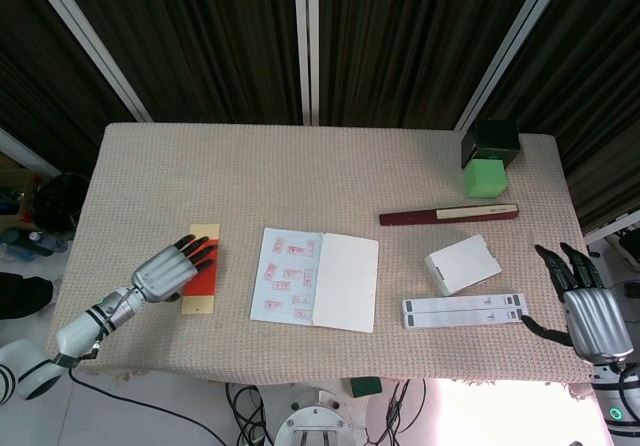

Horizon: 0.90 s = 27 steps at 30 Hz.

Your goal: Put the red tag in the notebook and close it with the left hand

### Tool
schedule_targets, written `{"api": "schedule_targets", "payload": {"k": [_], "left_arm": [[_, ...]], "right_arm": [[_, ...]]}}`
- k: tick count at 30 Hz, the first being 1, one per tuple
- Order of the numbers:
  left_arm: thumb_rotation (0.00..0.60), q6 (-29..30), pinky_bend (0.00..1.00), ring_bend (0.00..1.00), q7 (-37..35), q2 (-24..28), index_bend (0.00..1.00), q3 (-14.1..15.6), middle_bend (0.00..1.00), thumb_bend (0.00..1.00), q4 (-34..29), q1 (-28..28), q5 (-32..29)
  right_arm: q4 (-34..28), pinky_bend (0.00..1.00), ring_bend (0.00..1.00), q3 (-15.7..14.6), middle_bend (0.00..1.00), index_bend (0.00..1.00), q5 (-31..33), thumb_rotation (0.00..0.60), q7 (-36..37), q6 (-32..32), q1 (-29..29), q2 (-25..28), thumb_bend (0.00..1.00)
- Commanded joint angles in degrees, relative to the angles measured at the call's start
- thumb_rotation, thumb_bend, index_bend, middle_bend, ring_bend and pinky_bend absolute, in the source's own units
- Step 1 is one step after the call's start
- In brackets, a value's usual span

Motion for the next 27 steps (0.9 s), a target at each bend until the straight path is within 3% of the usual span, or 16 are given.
{"api": "schedule_targets", "payload": {"k": [1,27], "left_arm": [[0.6,-0.54,0.15,0.04,-0.67,-0.4,0.24,0.35,0.07,0.06,0.66,-0.83,0.32],[0.6,-4.73,0.14,0.04,3.23,-0.16,0.28,1.99,0.07,0.06,-1.06,-4.5,-0.58]], "right_arm": [[-0.36,0.11,0.0,-0.01,0.14,0.0,0.08,0.6,-0.37,0.25,-0.26,0.04,0.06],[-0.28,0.11,0.0,0.59,0.14,0.0,1.38,0.6,-0.14,-0.64,-0.52,-0.43,0.06]]}}
